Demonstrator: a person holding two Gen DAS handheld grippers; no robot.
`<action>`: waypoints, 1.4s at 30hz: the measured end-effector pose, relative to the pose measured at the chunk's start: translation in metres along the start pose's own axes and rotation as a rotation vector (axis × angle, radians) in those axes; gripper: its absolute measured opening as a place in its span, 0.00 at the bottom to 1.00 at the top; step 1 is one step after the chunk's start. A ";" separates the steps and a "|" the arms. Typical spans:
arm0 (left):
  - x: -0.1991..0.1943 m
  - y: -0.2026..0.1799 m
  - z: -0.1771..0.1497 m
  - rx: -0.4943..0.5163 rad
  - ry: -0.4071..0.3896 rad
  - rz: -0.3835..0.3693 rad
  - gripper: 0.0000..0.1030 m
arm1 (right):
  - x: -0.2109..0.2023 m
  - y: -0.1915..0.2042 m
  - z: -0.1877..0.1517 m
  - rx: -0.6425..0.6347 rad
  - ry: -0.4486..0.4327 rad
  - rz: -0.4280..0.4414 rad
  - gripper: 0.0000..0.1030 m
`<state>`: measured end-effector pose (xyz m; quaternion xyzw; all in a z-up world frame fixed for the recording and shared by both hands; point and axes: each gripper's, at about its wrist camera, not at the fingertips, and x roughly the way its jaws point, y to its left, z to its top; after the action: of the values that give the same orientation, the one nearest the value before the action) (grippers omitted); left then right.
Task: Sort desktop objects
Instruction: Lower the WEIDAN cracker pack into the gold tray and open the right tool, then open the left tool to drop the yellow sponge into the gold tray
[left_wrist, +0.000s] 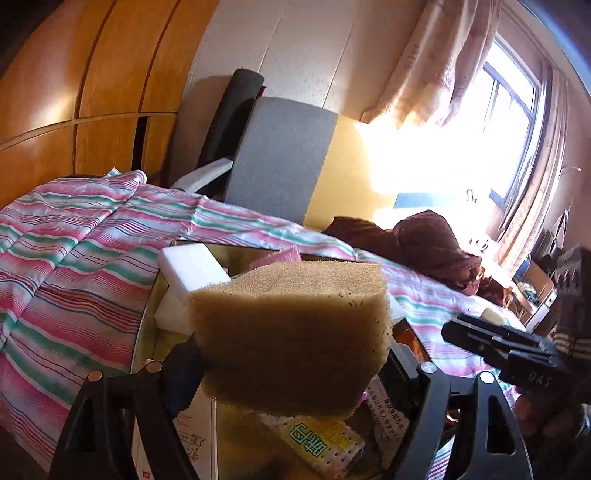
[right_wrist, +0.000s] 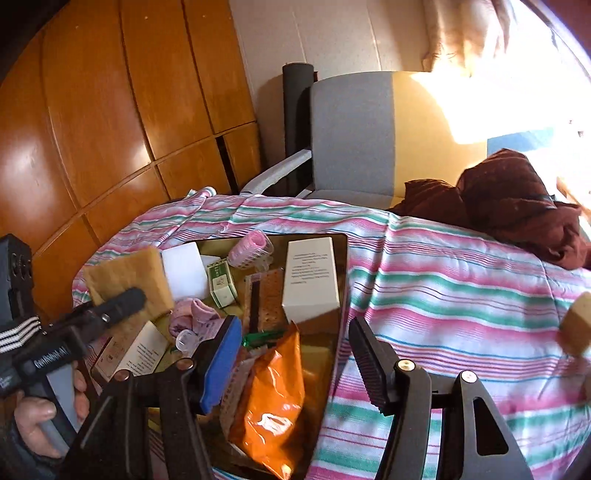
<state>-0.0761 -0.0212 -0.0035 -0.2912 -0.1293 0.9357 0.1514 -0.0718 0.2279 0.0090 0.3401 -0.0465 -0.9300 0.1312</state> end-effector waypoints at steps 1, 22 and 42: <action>-0.007 0.000 0.000 -0.001 -0.013 -0.016 0.80 | -0.004 -0.004 -0.004 0.011 -0.003 -0.003 0.60; 0.086 -0.001 0.044 -0.044 0.258 -0.041 0.87 | -0.031 -0.066 -0.059 0.181 0.006 -0.049 0.64; 0.031 -0.081 0.029 0.119 0.121 -0.185 0.87 | -0.091 -0.147 -0.104 0.318 -0.063 -0.280 0.69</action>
<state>-0.1001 0.0604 0.0306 -0.3244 -0.0905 0.9046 0.2614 0.0308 0.3946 -0.0400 0.3305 -0.1491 -0.9303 -0.0560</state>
